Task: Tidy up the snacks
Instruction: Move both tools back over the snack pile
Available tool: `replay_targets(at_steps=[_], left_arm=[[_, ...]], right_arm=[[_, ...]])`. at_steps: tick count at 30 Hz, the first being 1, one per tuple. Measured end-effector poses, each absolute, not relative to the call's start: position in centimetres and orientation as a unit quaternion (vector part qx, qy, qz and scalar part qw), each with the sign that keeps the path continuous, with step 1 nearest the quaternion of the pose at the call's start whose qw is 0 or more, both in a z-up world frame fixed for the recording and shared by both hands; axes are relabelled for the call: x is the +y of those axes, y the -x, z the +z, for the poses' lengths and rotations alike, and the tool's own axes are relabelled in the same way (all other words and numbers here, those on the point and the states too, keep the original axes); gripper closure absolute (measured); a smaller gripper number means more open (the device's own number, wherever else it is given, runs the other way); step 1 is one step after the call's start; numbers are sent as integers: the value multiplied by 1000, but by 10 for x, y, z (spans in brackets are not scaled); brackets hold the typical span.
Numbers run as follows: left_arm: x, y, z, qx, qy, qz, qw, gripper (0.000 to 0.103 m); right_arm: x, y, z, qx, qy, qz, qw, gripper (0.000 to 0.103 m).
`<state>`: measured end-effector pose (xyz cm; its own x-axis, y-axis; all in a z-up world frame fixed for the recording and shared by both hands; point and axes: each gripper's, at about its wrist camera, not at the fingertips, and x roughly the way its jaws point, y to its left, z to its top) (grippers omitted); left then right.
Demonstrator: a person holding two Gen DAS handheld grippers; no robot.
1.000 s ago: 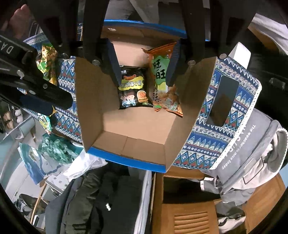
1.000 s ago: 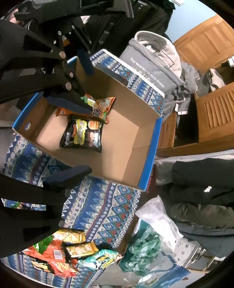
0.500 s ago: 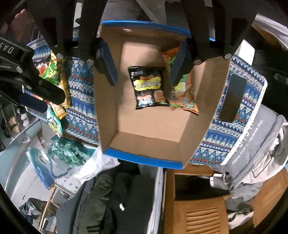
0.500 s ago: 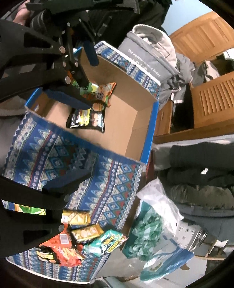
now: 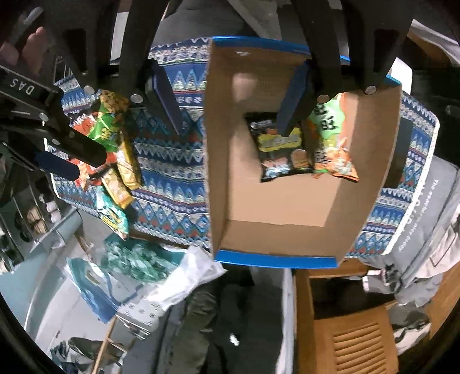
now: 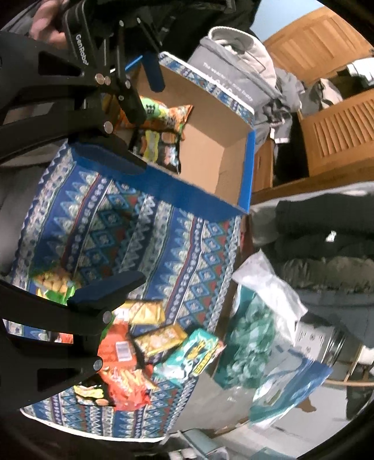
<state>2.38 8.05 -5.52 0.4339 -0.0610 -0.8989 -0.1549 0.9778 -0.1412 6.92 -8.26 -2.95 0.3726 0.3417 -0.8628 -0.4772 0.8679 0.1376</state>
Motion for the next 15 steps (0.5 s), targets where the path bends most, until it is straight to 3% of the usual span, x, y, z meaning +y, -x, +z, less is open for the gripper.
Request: replay_targets(at_steps=[4,9,15], left_arm=[[63,-27,-56,537,88,21,839,27],[41,-32,-59,551,78,5,831,25],[12,-37,-63,556,46,2,830,23]], right_arm=[[-106,-72,-34,507,58,231,828,32],[-135,-74,-38,509,44,209,834,22],[-171,-78,-43,512,23,176,840,19]])
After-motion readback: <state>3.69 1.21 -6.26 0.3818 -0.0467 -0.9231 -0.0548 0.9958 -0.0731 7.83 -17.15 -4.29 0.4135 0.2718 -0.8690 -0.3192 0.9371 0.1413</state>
